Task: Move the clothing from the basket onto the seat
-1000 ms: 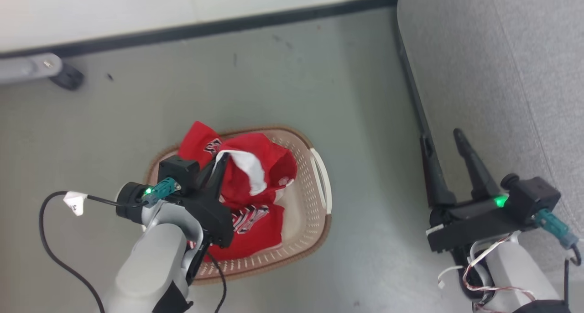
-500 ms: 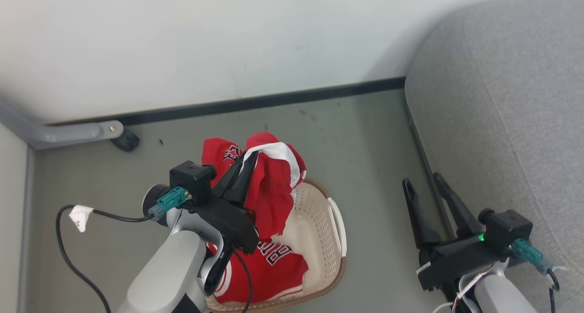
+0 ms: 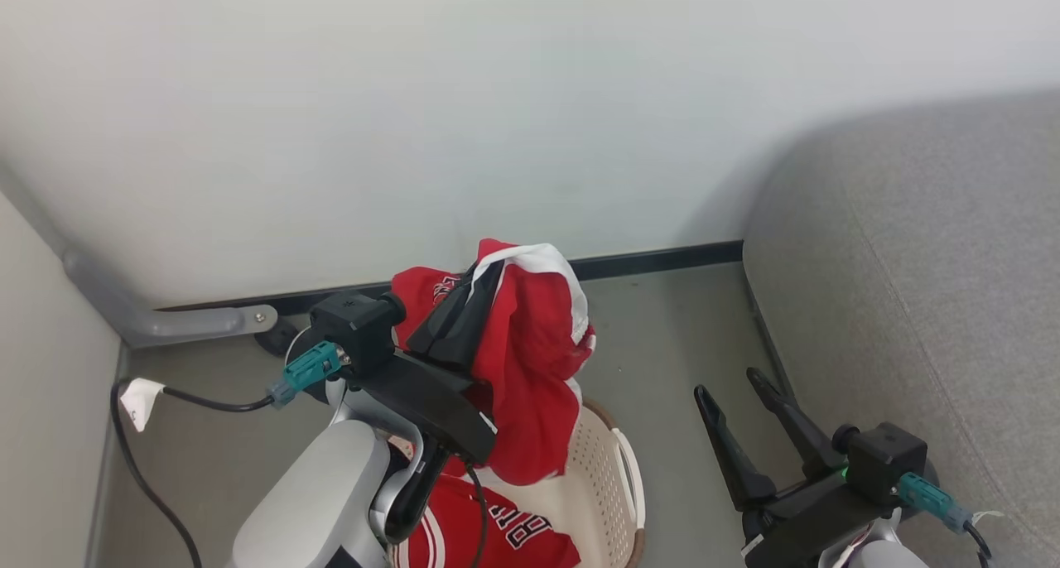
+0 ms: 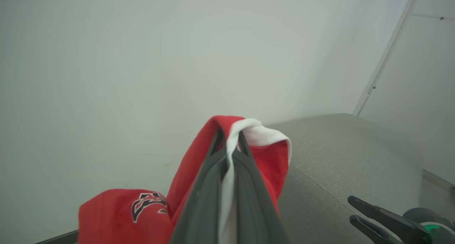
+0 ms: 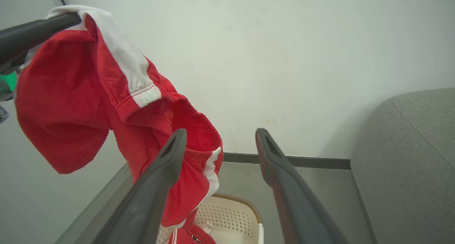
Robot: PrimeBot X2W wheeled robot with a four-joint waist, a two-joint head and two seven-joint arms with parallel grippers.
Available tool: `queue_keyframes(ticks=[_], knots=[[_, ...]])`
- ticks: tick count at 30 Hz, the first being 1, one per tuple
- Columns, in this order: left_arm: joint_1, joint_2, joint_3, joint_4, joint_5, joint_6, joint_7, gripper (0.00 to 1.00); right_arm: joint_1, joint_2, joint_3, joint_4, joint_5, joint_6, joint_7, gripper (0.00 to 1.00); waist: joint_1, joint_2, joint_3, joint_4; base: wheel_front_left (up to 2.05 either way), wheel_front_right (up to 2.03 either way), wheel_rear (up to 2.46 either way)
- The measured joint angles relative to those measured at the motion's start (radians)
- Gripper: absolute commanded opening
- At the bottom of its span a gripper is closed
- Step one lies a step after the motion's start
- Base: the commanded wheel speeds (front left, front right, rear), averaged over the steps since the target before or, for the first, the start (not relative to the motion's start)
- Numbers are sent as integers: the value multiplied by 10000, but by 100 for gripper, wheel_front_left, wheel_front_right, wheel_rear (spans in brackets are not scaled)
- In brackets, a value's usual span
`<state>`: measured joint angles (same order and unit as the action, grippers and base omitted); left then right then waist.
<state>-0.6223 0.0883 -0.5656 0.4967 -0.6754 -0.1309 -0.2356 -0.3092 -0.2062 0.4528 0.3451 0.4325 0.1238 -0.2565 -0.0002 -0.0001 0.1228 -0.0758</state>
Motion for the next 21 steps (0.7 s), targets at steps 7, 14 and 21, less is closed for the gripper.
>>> queue_keyframes(ticks=[7,14,21], knots=[[205,31,-205,-792,-159,0,334,0,48,-295,566,-146,82,0,0,100,1,0,-385,222,0,0,0],[428,17,-405,-1503,-205,0,658,0,-546,-637,1546,56,86,8,2,100,2,1,-496,416,0,0,0],[541,-8,-571,-2027,-493,0,978,0,-1248,-692,2552,362,328,10,90,100,3,2,-529,709,0,0,0]])
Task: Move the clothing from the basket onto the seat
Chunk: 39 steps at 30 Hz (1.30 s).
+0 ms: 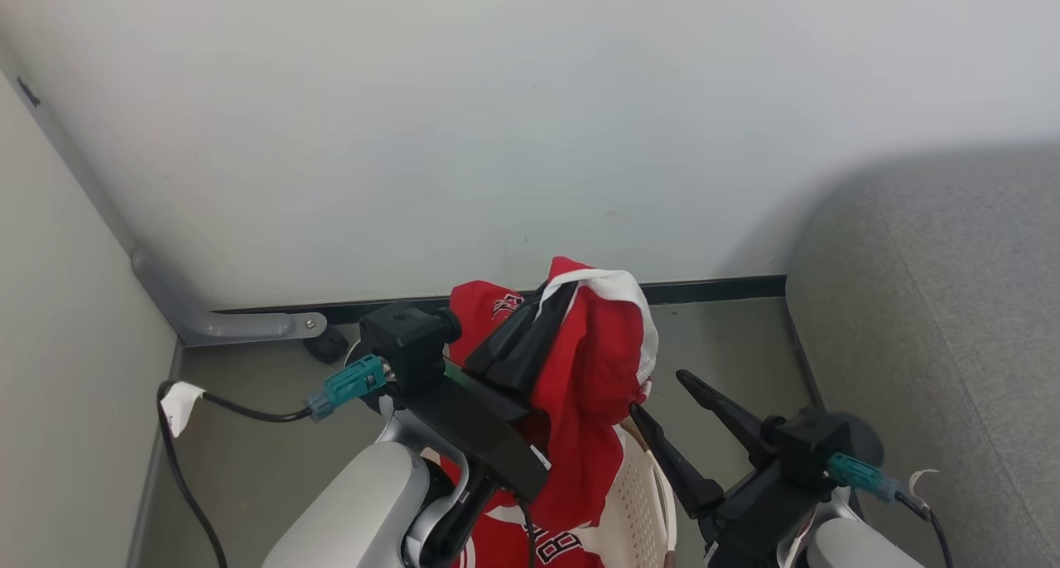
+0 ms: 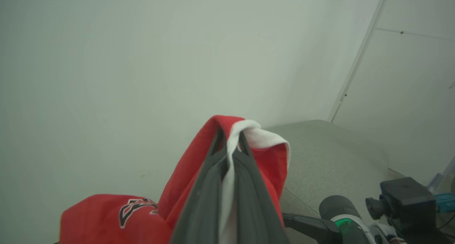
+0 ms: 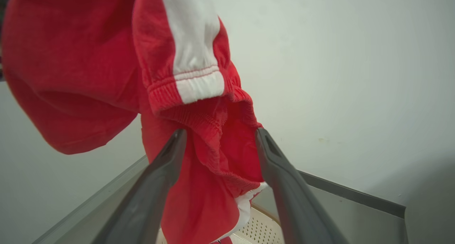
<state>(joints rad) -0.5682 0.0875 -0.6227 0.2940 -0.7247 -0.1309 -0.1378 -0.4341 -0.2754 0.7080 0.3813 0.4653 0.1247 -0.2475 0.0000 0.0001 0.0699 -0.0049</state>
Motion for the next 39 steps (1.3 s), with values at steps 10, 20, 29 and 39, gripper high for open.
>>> queue_keyframes(ticks=[10,20,29,39], knots=[[11,-130,-234,-633,-224,0,435,0,-807,-157,1294,930,742,0,190,100,0,0,3,498,0,0,0],[10,-201,-449,-1103,-364,2,765,0,-1872,46,2660,1864,1534,0,412,100,0,0,-44,1004,0,0,0],[58,-205,-491,-1392,-424,165,982,0,-2645,583,3618,2583,2174,0,441,0,0,0,-78,1253,0,0,0],[445,253,-40,-1220,-677,541,1026,0,-2779,644,4019,2815,2945,0,165,0,0,0,-102,1117,0,0,0]])
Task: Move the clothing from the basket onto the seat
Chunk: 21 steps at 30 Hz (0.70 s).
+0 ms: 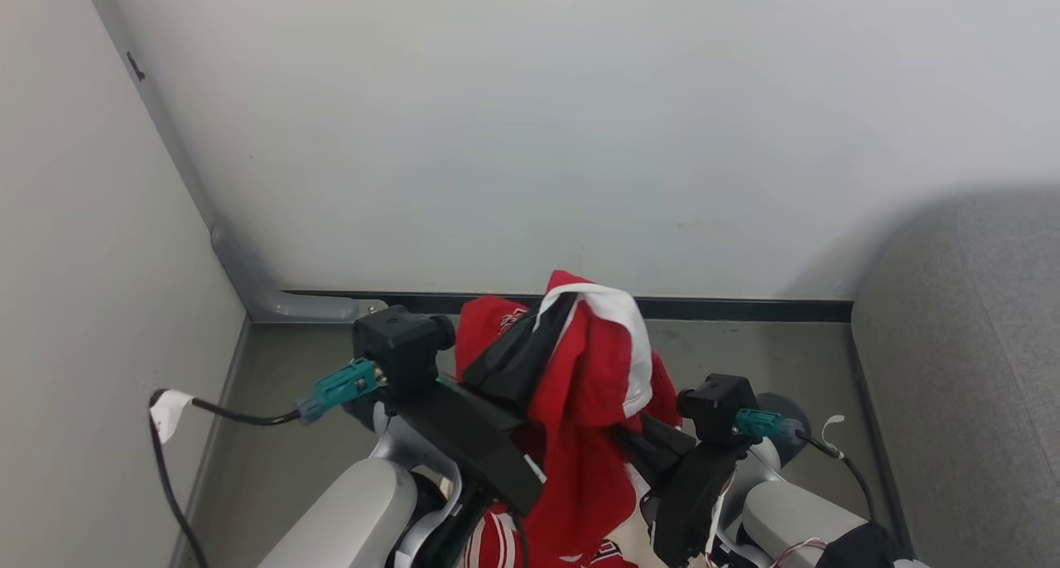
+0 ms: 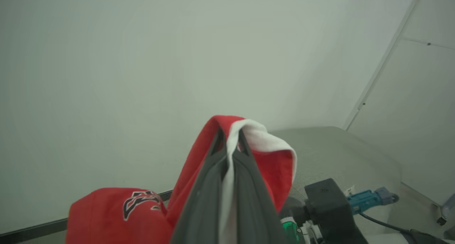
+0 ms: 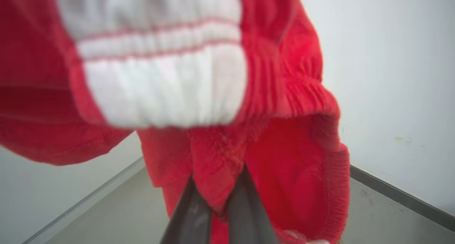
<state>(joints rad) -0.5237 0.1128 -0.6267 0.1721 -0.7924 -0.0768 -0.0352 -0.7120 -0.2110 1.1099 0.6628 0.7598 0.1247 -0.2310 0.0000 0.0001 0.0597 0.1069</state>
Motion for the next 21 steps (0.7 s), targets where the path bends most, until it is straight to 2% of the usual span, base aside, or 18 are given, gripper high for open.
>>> queue_keyframes(ticks=[10,18,19,20,21], knots=[[879,487,105,100,-4,232,-17,0,55,-265,-196,-138,529,0,-171,0,0,0,-25,-453,0,0,0],[1387,725,102,-186,-44,230,-107,0,81,-564,-685,-276,773,0,-182,0,0,0,0,-701,0,0,0],[1410,727,46,-190,-44,226,-107,4,98,-633,-788,-330,802,0,-182,0,0,0,5,-725,0,0,0],[1432,725,0,-215,-44,224,-109,59,112,-706,-897,-380,840,0,-182,0,0,0,10,-745,0,0,0],[1438,723,-38,-240,-42,222,-109,100,122,-763,-995,-433,861,0,-182,0,0,0,13,-764,0,0,0]])
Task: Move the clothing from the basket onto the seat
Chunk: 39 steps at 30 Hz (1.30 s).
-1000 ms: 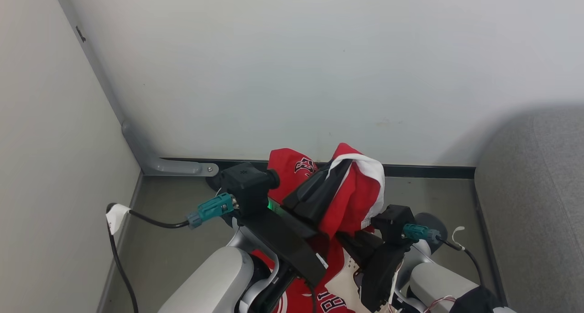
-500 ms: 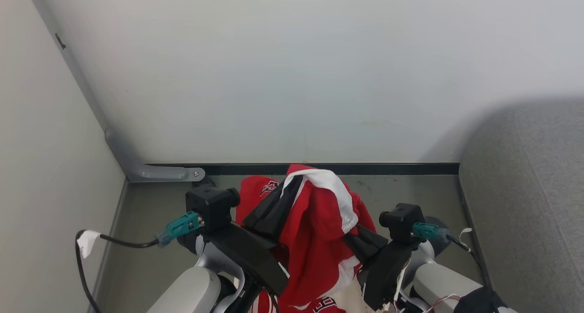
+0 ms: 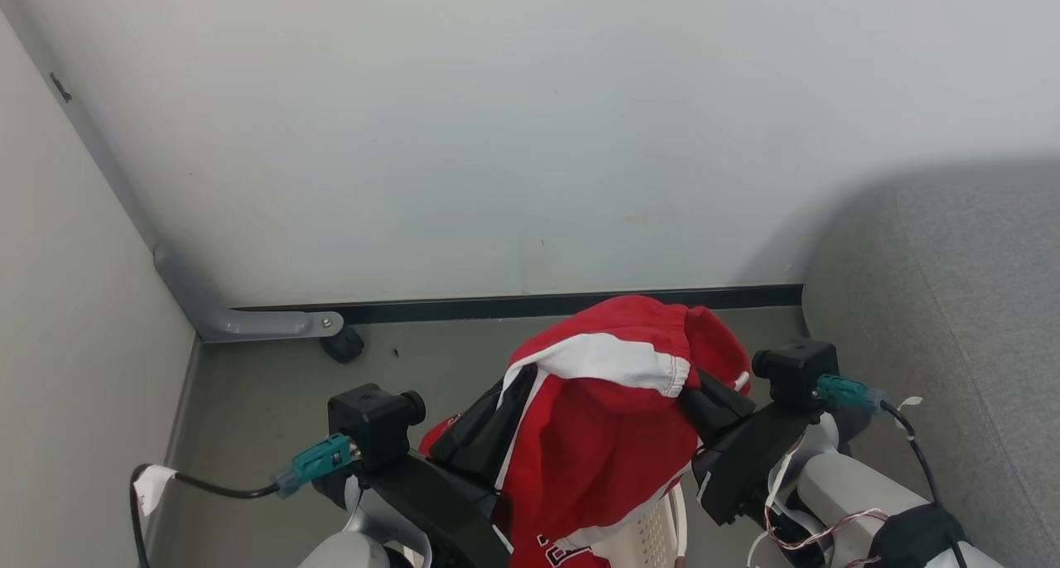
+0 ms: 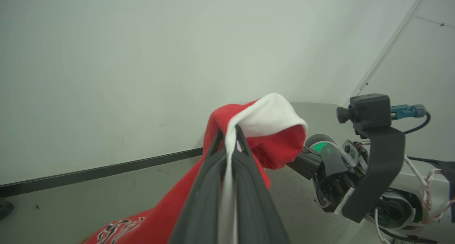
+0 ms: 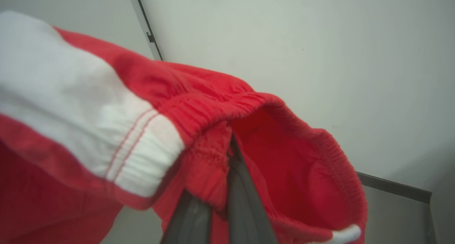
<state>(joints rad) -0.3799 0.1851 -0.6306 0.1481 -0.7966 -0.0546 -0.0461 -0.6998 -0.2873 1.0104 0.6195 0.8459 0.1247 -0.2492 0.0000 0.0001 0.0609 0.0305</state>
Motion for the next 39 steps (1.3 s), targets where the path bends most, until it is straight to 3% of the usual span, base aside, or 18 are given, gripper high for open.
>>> queue_keyframes(ticks=[24,39], knots=[[276,491,-401,-993,702,-127,-173,100,764,-855,-1941,-1578,-132,-17,-2,0,0,0,108,-1538,0,0,0],[181,688,-466,-1267,1124,-58,-165,100,1645,-1122,-3055,-2792,-458,-380,-2,0,0,0,445,-3070,0,0,0]])
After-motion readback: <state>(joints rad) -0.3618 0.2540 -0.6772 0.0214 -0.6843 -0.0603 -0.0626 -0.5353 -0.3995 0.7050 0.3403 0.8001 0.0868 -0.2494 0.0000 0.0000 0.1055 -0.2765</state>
